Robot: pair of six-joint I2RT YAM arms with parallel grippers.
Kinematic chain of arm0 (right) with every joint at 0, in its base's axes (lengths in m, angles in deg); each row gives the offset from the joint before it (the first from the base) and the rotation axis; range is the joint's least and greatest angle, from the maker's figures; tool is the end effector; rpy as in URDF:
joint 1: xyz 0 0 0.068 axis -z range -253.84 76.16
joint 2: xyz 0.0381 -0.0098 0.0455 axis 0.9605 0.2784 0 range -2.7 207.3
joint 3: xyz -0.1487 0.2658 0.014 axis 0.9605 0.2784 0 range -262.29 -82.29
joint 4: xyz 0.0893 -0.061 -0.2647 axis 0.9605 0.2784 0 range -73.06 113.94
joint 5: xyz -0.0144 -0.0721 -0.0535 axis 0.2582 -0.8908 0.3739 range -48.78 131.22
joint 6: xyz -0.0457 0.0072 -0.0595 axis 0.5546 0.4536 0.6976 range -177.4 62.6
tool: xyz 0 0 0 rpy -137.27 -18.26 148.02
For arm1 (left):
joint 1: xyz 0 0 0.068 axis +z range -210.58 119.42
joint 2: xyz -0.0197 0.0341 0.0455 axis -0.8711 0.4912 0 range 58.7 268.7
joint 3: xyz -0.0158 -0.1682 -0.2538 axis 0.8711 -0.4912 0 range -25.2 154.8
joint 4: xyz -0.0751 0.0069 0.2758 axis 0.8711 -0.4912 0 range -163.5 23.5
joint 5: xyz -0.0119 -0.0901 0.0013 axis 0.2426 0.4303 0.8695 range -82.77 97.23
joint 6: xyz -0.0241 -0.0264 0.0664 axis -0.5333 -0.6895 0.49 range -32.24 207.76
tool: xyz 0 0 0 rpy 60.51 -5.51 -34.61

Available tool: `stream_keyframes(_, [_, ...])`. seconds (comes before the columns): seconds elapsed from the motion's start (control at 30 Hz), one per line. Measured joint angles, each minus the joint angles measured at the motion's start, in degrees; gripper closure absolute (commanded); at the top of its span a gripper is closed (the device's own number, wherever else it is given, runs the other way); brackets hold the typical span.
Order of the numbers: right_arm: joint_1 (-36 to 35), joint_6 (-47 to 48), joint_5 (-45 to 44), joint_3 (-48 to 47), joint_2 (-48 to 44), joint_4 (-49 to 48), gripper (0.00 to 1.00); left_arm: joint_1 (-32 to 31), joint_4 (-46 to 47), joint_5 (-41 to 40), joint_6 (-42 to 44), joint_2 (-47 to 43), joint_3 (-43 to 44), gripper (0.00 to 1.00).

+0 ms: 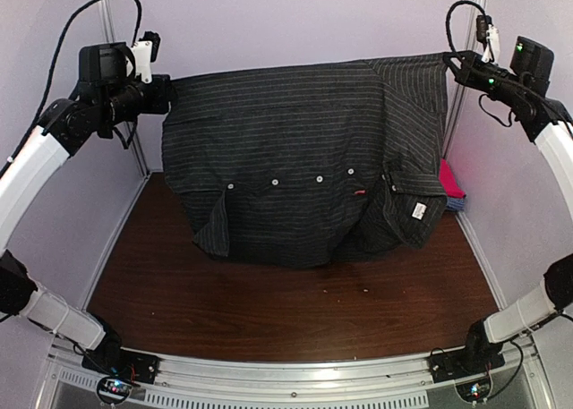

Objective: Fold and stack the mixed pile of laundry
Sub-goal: Flatten out the crumpled shirt at the center of the board.

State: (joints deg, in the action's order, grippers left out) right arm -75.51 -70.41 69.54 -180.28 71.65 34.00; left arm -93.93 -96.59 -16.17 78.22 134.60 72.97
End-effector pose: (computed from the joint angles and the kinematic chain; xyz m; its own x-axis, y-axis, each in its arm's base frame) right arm 0.2922 0.0387 0.5781 -0.0001 0.1984 -0.9801 -0.5098 0.8432 0.1707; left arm 0.2701 -0.1475 0.5418 -0.1413 -0.0892 -0.9859 0.1546 0.9817 -0.1110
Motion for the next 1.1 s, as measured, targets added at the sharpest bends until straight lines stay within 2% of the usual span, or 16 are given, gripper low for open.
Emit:
stream_keyframes(0.13, [-0.5,-0.2,0.5,-10.3,10.3,2.7,1.0,6.3,-0.5,8.7,-0.8,5.0,2.3,1.0])
stream_keyframes(0.23, [-0.2,-0.2,1.4,-10.4,10.3,3.4,1.0,7.2,-1.0,14.4,-0.7,3.8,2.2,1.0])
stream_keyframes(0.3, [0.0,-0.3,2.6,-4.0,5.3,2.6,1.0,7.4,-0.2,19.0,-0.7,0.0,-1.9,1.0])
stream_keyframes(0.37, [0.2,-1.1,4.7,6.1,-2.6,2.0,1.0,7.5,0.3,23.8,-1.3,-5.7,-9.6,1.0])
stream_keyframes(0.53, [0.3,-5.1,12.3,35.4,-24.0,-0.9,1.0,7.1,2.6,35.3,-6.3,-19.3,-36.7,1.0])
stream_keyframes(0.67, [0.3,-6.3,14.4,50.1,-31.9,5.4,1.0,5.4,0.1,40.0,-13.0,-24.4,-55.0,1.0])
stream_keyframes(0.77, [0.3,-6.3,14.2,53.7,-34.8,12.5,1.0,4.7,-2.9,41.3,-17.5,-28.6,-60.2,1.0])
stream_keyframes(0.87, [0.3,-6.8,15.1,56.0,-38.4,15.3,1.0,3.4,-4.2,41.0,-20.4,-31.9,-61.1,1.0])
stream_keyframes(1.1, [0.3,-12.1,14.7,63.8,-44.7,20.3,1.0,-4.9,-5.0,37.7,-29.6,-33.1,-66.8,1.0])
